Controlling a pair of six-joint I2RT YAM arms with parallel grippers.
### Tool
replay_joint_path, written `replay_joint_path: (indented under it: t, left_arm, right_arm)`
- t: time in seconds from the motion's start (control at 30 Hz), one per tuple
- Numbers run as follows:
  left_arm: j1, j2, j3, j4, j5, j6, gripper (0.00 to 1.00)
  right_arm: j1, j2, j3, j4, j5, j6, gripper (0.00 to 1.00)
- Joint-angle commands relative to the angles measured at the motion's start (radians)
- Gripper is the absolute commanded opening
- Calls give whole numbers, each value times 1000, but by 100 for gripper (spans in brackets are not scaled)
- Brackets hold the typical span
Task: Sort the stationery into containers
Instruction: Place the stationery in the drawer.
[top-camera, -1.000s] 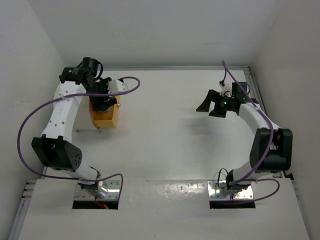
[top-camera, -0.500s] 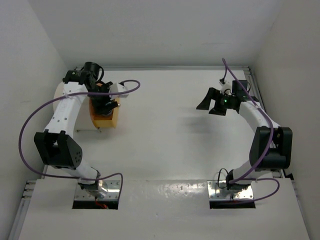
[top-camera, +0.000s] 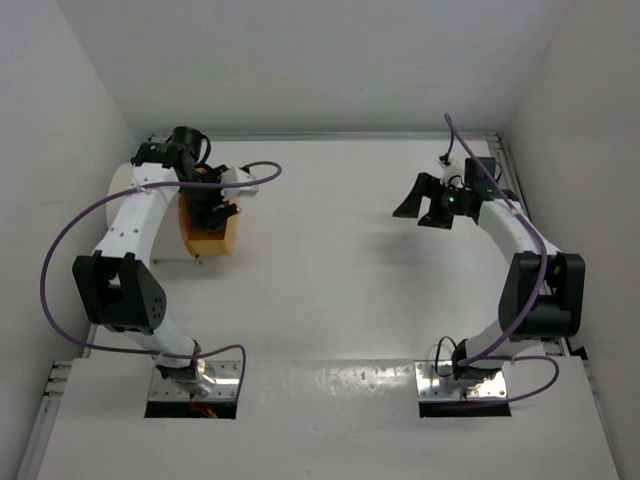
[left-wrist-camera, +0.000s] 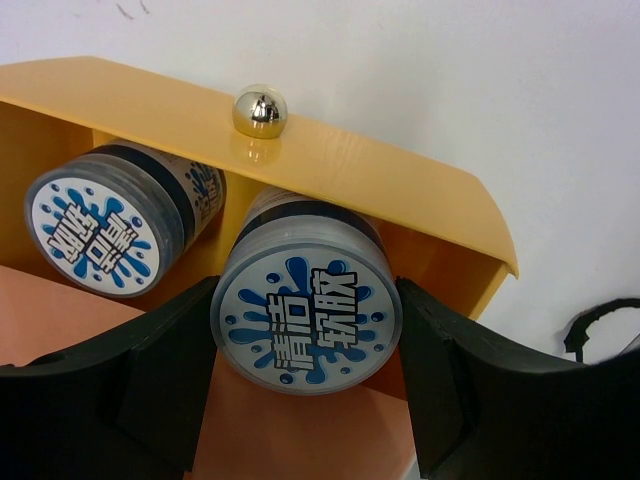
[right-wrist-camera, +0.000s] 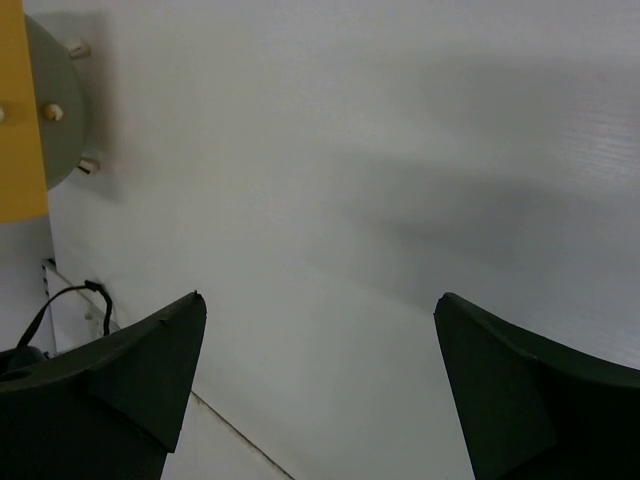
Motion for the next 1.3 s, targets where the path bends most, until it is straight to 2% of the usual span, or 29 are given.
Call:
replay_joint_path:
  t: [0.0, 0.23, 0.3, 0.43, 0.47, 0.5, 0.57, 0.63, 0.7, 0.77, 0.83, 0.87, 0.93, 0.97, 1.0, 1.07, 1.13, 1.23, 1.27]
  left_arm:
    - [15, -23, 2, 31, 26, 18, 60]
    - [18, -25, -4, 32, 29, 18, 68]
    - [21, -29, -7, 32, 28, 19, 80]
    - [31, -42, -9, 46, 31, 18, 84]
    - [32, -42, -7, 49, 34, 18, 99]
    - [34, -42, -9, 52, 34, 19, 100]
    - [34, -43, 16, 47, 43, 22, 99]
    - [40, -34, 68, 25, 70, 22, 89]
    - [44, -34, 186, -18, 159, 5, 81]
    - [44, -54, 256, 18, 236, -31, 77]
    - [41, -117, 270, 142, 270, -138, 75]
    - [41, -140, 275, 203, 267, -253, 69]
    - [54, -186, 298, 341, 238, -370, 61]
    - [54, -187, 306, 378, 207, -493, 54]
    - [108, -177, 327, 391, 177, -537, 52]
    - [165, -126, 402, 370, 158, -660, 54]
    - [282, -85, 448, 321, 166, -752, 60]
    - [473, -29, 456, 293, 276, -839, 66]
    - [550, -2, 456, 290, 299, -854, 71]
  right_arm:
    - [6, 5, 50, 6, -15, -19, 95]
    - [6, 5, 53, -3, -17, -21, 95]
    - [7, 5, 55, -6, -15, -21, 95]
    - [6, 6, 53, -6, -15, -21, 95]
    - [6, 5, 55, -5, -17, -21, 95]
    - [6, 9, 53, -6, -18, -21, 95]
    - [6, 8, 55, -6, -21, -21, 95]
    - [7, 9, 55, -6, -24, -24, 95]
    - [10, 9, 58, -2, -27, -24, 94]
    - [22, 14, 64, -3, -26, -28, 94]
    - [41, 21, 79, -5, -26, -28, 93]
    - [45, 29, 92, -3, -26, -28, 93]
    - [77, 38, 104, -3, -26, -30, 92]
    - [88, 51, 121, -2, -26, -30, 92]
    - [96, 60, 130, 0, -27, -21, 92]
    - [130, 86, 157, 6, -33, -7, 92]
    - [163, 104, 185, 18, -38, 19, 90]
    - [219, 147, 219, 52, -53, 68, 87]
    - [233, 161, 228, 73, -61, 100, 86]
